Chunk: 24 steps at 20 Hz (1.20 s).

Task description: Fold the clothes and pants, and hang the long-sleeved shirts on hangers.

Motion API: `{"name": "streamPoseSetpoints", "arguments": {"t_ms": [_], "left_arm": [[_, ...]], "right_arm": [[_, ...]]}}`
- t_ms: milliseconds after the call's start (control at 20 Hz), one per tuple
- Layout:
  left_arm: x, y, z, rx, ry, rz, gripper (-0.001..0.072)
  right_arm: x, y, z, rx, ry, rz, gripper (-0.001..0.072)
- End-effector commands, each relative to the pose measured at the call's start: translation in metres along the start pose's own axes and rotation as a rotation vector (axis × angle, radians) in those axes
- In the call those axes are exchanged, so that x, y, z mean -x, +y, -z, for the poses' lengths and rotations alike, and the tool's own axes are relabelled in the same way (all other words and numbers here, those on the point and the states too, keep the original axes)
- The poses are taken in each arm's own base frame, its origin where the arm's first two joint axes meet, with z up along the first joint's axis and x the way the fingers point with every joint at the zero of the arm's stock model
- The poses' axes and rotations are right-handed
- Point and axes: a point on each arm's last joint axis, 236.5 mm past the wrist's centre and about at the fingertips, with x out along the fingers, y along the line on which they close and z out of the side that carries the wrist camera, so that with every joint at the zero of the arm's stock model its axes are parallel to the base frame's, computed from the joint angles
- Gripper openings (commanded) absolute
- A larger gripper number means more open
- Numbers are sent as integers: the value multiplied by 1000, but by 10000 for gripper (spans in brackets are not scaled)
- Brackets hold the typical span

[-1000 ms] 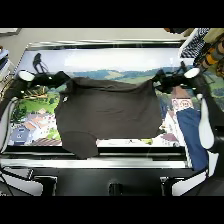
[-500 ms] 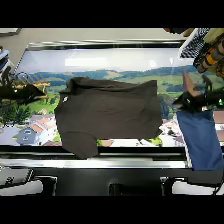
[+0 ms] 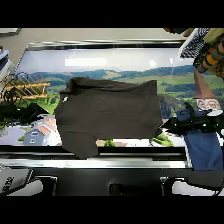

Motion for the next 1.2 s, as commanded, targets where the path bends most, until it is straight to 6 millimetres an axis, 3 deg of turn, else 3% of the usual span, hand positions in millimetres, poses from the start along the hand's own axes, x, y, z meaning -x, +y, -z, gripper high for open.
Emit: {"name": "streamPoseSetpoints", "arguments": {"t_ms": [0,300,450,600,850,1000,1150], "left_arm": [[-1,2,5,7,9,0,470],[-1,3,1,7,-8,-4,469],[-1,3,1,7,-7,-4,469],[2,11,3,6,-5,-22,470],[-5,51,32,82,33,-24,469],[-27,58,53,73,70,-18,470],[-44,59,58,97,45,12,460]], "right_arm": [[-8,-5,7,15,1,-2,482],[-25,-6,6,-40,-56,-33,476],[-31,-12,4,-54,-90,-26,332],[-33,-15,8,-51,-75,-16,39],[-33,-10,16,-65,-42,-39,35],[-32,-3,23,-87,-15,-62,35],[-22,4,19,-82,-45,-54,35]]}}
